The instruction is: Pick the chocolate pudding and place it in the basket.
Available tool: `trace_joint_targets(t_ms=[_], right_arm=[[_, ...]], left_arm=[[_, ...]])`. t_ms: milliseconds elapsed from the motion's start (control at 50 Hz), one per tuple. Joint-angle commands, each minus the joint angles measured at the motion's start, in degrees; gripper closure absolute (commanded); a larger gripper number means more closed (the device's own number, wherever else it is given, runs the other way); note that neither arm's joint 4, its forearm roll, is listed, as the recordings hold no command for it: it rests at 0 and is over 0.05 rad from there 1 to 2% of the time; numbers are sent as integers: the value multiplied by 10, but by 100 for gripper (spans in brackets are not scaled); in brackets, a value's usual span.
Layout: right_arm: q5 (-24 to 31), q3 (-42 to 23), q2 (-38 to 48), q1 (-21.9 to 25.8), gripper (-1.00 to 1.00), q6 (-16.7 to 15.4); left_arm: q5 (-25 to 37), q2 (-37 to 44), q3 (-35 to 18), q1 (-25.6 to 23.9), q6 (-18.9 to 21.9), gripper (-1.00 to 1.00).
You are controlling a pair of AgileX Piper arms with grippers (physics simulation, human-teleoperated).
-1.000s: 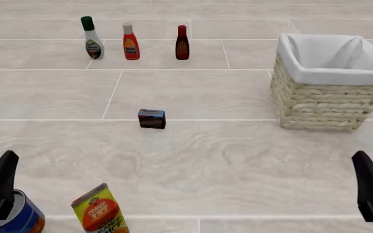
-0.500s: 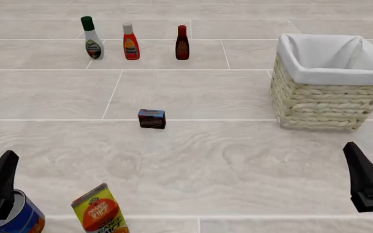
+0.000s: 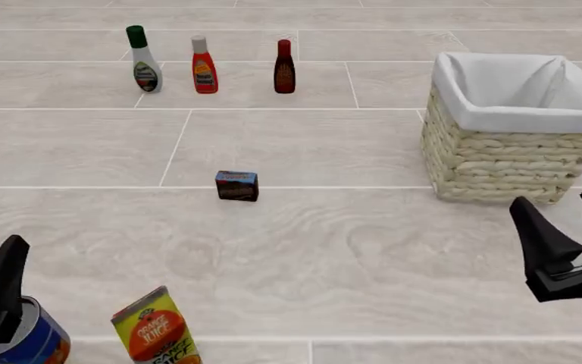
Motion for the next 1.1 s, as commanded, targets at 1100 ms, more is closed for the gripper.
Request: trace_joint_targets(t_ms=[1100], right_arm=[[-136, -210, 402, 66, -100, 33]], left_arm=[[0, 0, 0, 0, 0, -100]])
